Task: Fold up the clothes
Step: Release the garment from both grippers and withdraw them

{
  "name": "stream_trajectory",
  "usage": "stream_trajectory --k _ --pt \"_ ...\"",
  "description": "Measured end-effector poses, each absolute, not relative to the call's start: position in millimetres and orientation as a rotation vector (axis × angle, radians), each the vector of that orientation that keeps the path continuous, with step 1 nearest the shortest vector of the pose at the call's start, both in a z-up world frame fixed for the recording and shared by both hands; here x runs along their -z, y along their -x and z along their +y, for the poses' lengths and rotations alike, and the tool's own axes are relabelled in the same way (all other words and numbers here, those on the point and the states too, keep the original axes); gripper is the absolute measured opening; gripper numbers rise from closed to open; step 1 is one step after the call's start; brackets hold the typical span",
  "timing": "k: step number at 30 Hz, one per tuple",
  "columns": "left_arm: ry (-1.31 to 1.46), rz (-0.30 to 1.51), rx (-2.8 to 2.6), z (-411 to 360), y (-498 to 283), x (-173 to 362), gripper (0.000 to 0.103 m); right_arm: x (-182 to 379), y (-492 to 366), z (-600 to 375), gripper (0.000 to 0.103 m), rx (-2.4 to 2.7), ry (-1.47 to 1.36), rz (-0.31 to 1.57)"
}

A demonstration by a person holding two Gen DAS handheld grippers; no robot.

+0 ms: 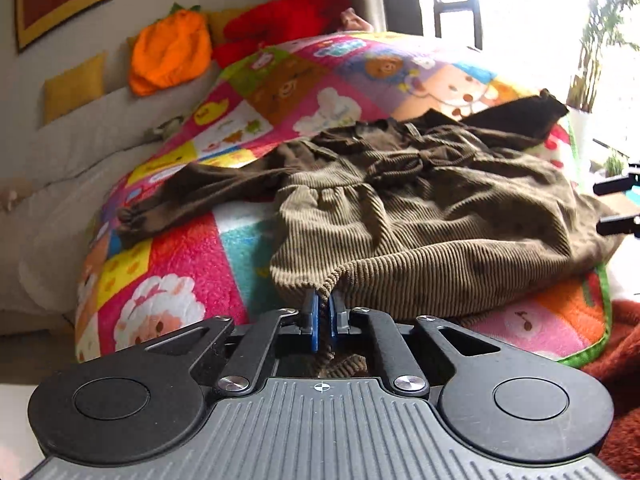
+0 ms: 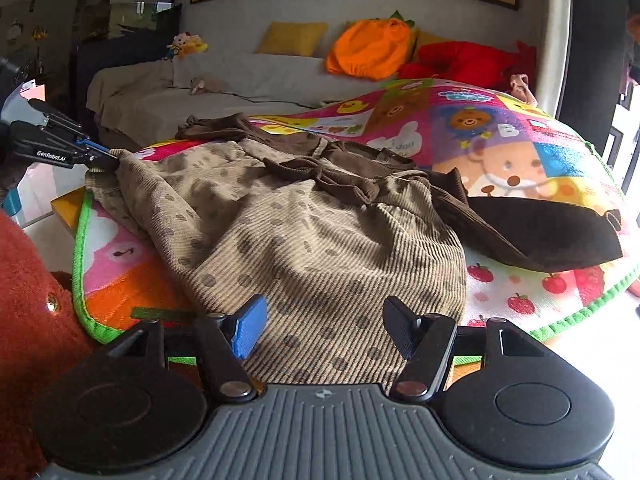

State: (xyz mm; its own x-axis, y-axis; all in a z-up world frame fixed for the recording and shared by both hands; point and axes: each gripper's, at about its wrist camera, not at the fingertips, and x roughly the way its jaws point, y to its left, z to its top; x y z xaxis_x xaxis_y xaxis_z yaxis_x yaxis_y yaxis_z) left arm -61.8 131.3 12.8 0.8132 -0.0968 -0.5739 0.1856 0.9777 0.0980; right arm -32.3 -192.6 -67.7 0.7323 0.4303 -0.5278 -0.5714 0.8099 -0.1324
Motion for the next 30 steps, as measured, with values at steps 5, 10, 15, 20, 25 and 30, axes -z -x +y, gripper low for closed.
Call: stream_trajectory --k 5,10,15,20,25,30 --pt "-0.092 0.587 0.238 138.5 80.4 -27.5 0.007 60.5 32.7 -168.0 0.065 -0.740 0.274 0.522" --pt "-0.050 0.549 0.340 140.7 91.4 -34.6 0.041 76.6 21.7 -159.9 0.065 -0.791 0.286 0.656" --pt "-0.040 0.547 0.420 129.3 71.2 -33.8 0.071 64.7 13.5 -188.9 0.065 -0.713 0.241 0.673" --pt "-0.041 0.735 0.509 113.7 40.4 6.0 0.082 19.2 -18.3 -245.1 0.075 -0.485 0.062 0.539" --pt "-0.093 0.798 0.609 108.9 55.8 15.6 0.085 -4.3 -58.9 -305.8 0.076 -0.168 -0.039 0.471" --pt "-0.106 0.790 0.525 117.5 52.0 12.0 0.094 -1.9 -73.9 -301.9 0.076 -0.216 -0.052 0.474"
